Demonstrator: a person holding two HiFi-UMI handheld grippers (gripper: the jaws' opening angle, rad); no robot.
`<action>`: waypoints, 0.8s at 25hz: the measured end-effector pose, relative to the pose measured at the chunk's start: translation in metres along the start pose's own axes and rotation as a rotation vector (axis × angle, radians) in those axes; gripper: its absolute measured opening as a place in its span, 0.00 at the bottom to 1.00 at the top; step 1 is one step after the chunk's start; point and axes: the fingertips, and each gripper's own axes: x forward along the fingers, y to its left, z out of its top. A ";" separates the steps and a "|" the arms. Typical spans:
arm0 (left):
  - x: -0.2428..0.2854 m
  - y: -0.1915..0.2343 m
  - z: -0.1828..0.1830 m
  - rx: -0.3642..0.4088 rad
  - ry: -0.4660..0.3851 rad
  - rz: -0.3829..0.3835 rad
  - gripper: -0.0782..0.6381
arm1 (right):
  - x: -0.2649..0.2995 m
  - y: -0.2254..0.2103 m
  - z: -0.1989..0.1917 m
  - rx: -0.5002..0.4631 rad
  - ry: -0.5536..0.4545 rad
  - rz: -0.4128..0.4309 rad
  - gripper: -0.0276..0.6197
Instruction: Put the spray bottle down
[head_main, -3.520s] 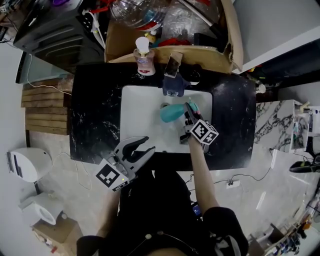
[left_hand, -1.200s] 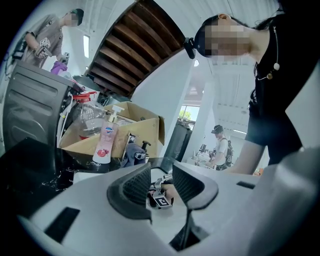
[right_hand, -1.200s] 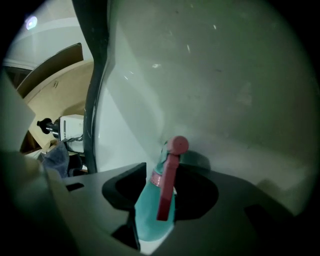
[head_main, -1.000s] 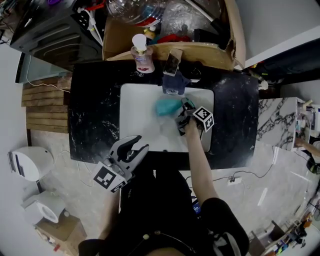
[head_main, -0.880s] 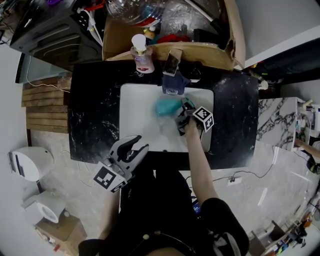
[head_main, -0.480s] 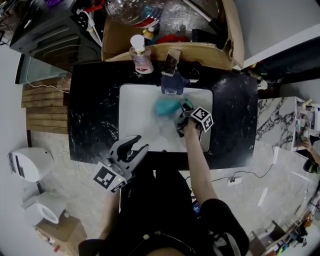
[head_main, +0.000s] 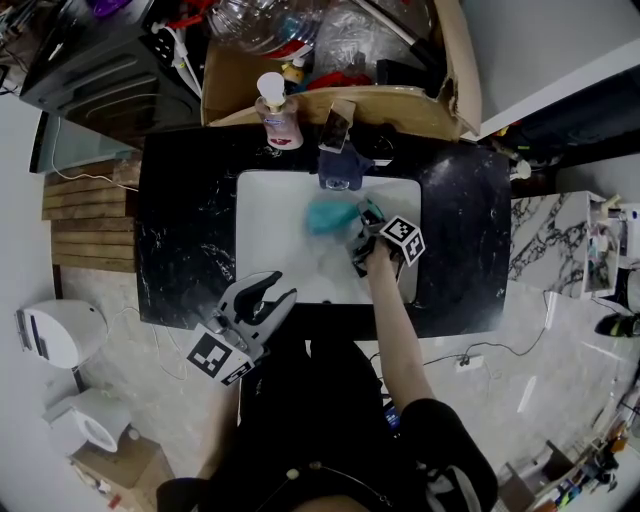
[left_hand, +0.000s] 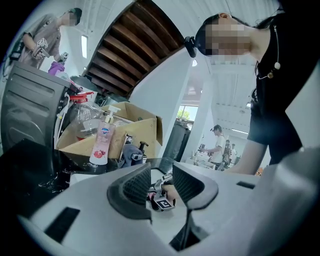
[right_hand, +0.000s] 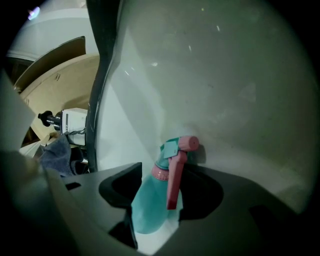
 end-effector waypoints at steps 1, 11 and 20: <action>0.000 0.000 0.000 0.000 -0.001 -0.001 0.28 | -0.001 0.000 0.000 -0.004 -0.001 0.002 0.39; -0.001 -0.003 0.002 0.004 -0.008 -0.014 0.28 | -0.009 0.001 -0.003 -0.001 -0.002 0.003 0.39; -0.005 -0.004 0.003 0.008 -0.013 -0.011 0.28 | -0.011 -0.004 0.003 0.021 -0.027 -0.003 0.39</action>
